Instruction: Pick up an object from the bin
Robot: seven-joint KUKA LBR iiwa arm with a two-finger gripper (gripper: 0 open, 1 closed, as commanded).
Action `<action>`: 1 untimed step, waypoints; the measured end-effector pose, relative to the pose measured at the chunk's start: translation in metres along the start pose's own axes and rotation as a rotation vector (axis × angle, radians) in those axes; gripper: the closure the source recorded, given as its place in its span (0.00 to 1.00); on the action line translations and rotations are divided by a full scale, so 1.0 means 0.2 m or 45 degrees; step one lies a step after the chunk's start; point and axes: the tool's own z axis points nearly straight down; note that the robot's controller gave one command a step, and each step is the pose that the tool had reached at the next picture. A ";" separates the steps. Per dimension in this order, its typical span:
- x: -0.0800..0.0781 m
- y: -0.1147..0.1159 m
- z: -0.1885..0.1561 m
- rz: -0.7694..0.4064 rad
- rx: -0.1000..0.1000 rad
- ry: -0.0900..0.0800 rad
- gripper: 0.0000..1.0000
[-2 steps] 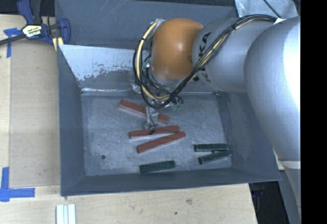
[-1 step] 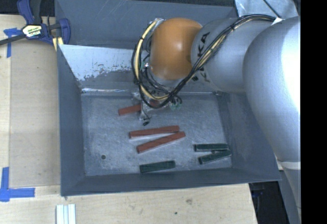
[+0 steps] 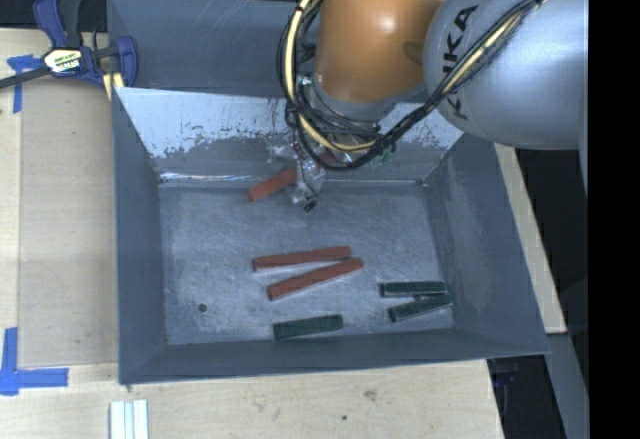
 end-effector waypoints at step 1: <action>0.01 -0.10 -0.68 0.041 0.002 -0.002 1.00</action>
Offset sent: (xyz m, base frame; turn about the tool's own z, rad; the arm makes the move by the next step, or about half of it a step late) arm 0.0048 -0.0177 0.1305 0.0277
